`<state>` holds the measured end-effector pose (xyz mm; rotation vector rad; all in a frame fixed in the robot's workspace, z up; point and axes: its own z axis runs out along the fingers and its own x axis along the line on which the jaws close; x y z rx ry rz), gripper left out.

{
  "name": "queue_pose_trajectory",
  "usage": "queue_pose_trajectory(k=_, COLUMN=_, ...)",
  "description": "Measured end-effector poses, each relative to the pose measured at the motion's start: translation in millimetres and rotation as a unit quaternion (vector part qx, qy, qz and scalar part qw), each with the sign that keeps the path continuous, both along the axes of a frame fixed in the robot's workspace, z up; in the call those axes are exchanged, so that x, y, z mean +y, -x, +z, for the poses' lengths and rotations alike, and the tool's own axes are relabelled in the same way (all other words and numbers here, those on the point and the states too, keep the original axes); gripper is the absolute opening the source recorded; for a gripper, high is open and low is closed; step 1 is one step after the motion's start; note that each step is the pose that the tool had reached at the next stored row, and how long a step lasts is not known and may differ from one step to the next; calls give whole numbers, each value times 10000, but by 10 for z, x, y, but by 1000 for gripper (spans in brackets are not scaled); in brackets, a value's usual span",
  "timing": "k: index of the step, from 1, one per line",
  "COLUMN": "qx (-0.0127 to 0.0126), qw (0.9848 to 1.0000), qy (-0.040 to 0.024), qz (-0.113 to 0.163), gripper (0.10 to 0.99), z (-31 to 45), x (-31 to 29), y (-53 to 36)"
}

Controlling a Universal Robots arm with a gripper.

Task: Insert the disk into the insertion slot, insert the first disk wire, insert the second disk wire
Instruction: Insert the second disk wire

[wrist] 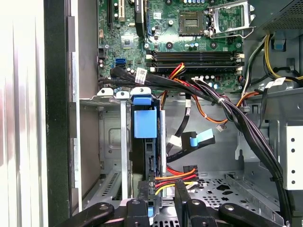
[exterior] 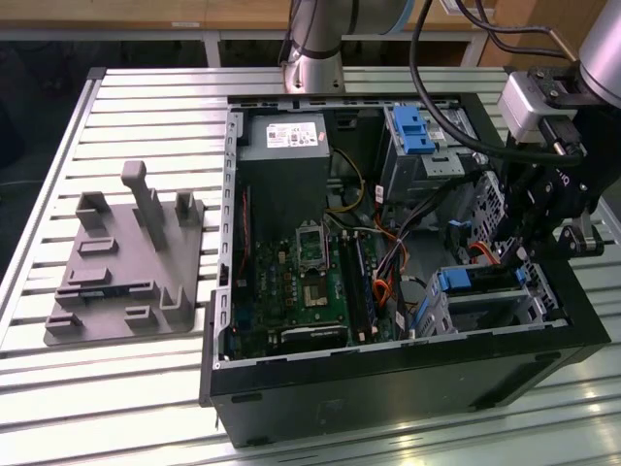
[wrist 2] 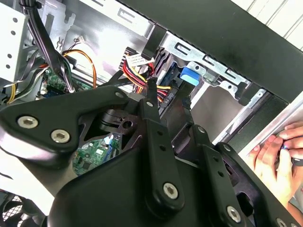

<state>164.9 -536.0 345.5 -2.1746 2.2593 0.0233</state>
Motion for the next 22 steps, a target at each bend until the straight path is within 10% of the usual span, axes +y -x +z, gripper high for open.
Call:
queue_pose_trajectory(k=13, qx=0, qw=10000, qy=47, qz=-19, gripper=357, z=91, x=44, y=5)
queue_pose_trajectory(k=22, qx=37, qw=9991, qy=426, qz=-19, gripper=357, z=99, x=246, y=7)
